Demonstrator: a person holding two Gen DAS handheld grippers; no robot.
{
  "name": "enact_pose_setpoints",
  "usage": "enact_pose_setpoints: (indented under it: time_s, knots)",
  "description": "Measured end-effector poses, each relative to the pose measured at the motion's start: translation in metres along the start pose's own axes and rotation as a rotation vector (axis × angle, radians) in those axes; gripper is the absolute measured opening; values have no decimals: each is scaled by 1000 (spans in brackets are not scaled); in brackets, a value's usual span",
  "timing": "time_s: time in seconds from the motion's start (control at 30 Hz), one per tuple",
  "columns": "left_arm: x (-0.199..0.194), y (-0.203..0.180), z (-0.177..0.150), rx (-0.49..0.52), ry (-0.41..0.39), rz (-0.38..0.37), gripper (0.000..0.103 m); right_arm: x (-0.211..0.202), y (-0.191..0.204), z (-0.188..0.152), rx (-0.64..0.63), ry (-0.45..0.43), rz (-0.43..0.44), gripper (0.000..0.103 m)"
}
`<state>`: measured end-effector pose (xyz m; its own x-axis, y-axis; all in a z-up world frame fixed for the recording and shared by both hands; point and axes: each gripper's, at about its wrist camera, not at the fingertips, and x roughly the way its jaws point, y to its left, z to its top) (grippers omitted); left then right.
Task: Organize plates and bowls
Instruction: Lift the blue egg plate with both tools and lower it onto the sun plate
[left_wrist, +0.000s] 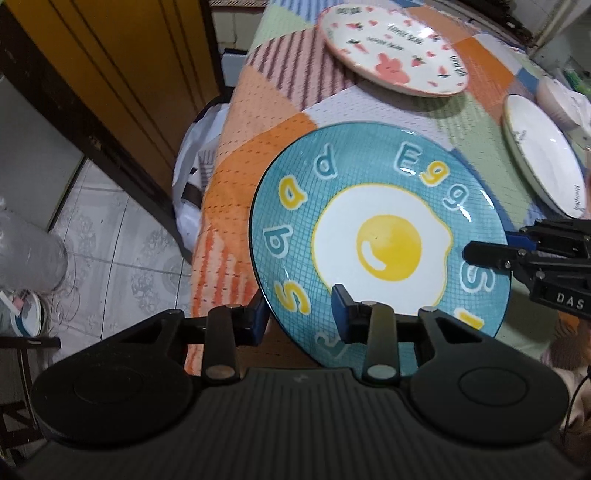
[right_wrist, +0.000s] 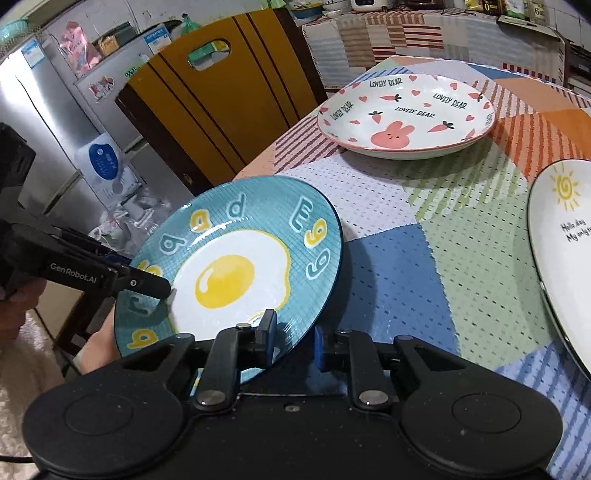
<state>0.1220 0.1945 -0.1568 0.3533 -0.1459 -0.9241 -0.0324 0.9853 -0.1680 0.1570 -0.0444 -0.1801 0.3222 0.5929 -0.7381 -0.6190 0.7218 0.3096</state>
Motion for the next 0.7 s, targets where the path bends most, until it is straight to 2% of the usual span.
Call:
enact_pose_setpoints:
  time_s: [0.3,0.7]
  knots:
    - [-32,-58,16,138,-69,-61,34,-52,-18,5,19,-68,-63,24]
    - [-30,-157,79,304,-121,-143,34,-139,-73,0,95,-208,-229,24]
